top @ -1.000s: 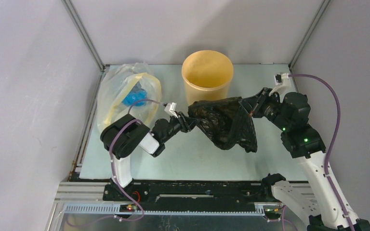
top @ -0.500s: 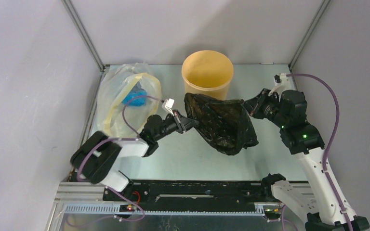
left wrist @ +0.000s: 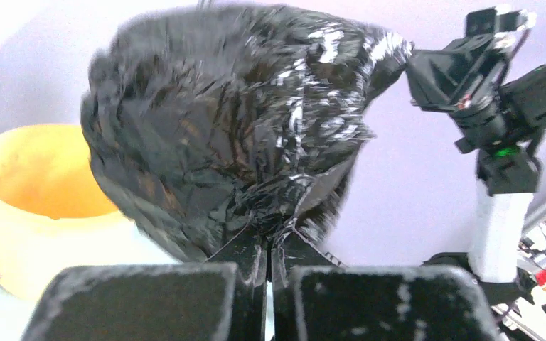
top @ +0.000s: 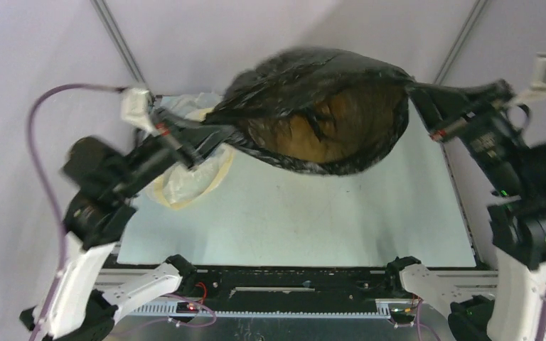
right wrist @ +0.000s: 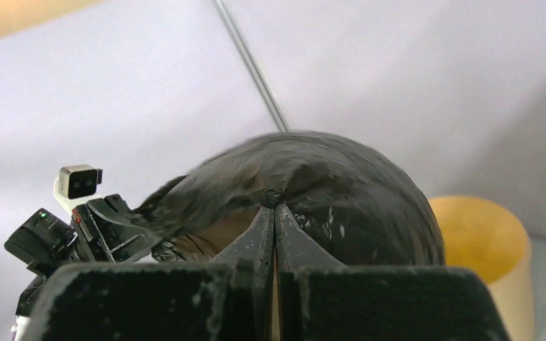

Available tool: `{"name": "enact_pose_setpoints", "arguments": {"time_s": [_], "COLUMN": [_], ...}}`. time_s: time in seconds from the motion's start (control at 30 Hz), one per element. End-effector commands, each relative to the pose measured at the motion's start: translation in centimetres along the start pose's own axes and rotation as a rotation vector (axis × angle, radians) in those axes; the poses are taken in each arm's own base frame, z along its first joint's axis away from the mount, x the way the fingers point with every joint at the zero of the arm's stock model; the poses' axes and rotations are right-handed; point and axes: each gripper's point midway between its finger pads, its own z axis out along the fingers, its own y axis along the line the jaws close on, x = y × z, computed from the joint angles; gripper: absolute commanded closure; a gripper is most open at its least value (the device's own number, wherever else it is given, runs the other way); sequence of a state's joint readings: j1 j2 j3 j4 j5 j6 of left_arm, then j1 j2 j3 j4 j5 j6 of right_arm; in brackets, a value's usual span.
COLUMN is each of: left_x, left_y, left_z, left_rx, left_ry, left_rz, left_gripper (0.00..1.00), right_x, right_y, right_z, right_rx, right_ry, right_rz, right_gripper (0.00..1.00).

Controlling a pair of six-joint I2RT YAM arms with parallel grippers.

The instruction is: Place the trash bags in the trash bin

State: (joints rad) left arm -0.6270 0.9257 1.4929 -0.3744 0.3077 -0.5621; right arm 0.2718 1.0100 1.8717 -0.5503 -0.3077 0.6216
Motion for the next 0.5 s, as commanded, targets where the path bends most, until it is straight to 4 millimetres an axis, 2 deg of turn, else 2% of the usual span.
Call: {"name": "enact_pose_setpoints", "arguments": {"time_s": [0.0, 0.07, 0.1, 0.2, 0.23, 0.3, 0.37, 0.47], "left_x": [4.0, 7.5, 9.9, 18.0, 20.7, 24.3, 25.5, 24.1], "left_y": [2.0, 4.6, 6.1, 10.3, 11.5, 12.9, 12.9, 11.1], "left_z": [-3.0, -2.9, -2.9, -3.3, -3.7, -4.6, -5.5, -6.6], "left_rx": [-0.101, -0.147, -0.169, -0.217, -0.232, -0.252, -0.242, -0.196], "left_ry": [0.153, 0.213, 0.254, 0.381, 0.420, 0.478, 0.492, 0.470], "left_rz": [0.024, 0.017, 0.000, -0.084, -0.114, -0.159, -0.168, -0.151], "left_gripper": [1.00, 1.00, 1.00, 1.00, 1.00, 1.00, 1.00, 1.00], "right_x": [-0.3, 2.9, 6.5, 15.0, 17.6, 21.7, 23.3, 22.2], "right_y": [1.7, -0.8, -3.6, -9.8, -11.7, -14.2, -15.0, -13.8], "right_z": [-2.3, -2.6, -2.5, -3.8, -4.5, -5.9, -6.9, -7.2], "right_rx": [-0.053, -0.002, 0.059, 0.204, 0.252, 0.317, 0.338, 0.282], "right_ry": [-0.021, 0.029, 0.096, 0.257, 0.317, 0.423, 0.471, 0.426], "right_rz": [-0.019, -0.009, 0.019, 0.072, 0.084, 0.092, 0.084, 0.051], "right_gripper": [1.00, 1.00, 1.00, 1.00, 1.00, 1.00, 1.00, 1.00]}}
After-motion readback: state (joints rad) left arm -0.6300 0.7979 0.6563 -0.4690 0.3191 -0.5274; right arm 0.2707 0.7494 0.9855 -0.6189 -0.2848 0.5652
